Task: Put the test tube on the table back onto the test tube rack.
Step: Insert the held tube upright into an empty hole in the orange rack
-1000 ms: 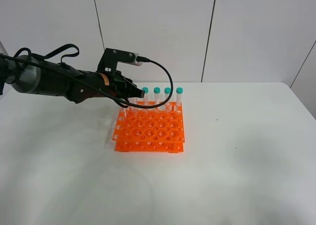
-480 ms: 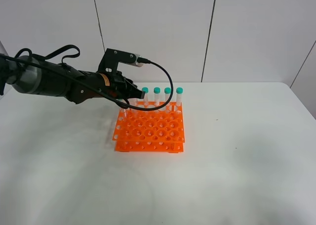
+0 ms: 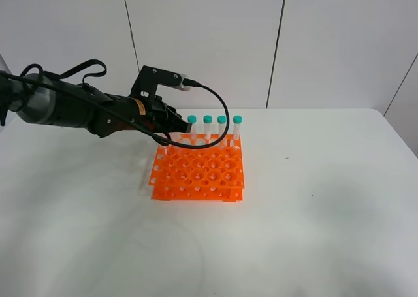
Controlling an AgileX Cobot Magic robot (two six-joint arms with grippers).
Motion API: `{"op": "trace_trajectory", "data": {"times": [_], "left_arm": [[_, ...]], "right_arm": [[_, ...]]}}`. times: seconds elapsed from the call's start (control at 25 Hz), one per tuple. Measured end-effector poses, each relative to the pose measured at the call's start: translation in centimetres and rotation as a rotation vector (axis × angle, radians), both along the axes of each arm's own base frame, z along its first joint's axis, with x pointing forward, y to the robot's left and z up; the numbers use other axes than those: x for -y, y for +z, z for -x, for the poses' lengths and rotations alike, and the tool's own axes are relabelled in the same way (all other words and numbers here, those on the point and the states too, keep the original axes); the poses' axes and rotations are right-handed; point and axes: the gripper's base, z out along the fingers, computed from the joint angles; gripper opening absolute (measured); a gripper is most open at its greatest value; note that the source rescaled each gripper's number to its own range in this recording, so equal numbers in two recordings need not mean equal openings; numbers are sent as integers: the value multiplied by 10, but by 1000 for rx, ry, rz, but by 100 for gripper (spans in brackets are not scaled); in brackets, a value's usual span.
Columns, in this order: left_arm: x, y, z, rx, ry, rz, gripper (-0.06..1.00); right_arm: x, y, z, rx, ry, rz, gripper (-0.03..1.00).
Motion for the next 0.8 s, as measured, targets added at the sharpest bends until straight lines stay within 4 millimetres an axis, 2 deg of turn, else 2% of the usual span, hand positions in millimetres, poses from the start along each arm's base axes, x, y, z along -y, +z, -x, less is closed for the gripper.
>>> {"op": "trace_trajectory", "data": {"times": [0.36,0.56,0.8], "left_arm": [[0,0,0,3,-13,-17,1],[1,-10,-1,-12,-19,-27,1],[2,-13,-2,-2,-24,-20,1]], "right_arm": [[0,0,0,0,0,0,64],[0,0,0,0,0,0,64],[0,0,0,0,0,0,64]]}}
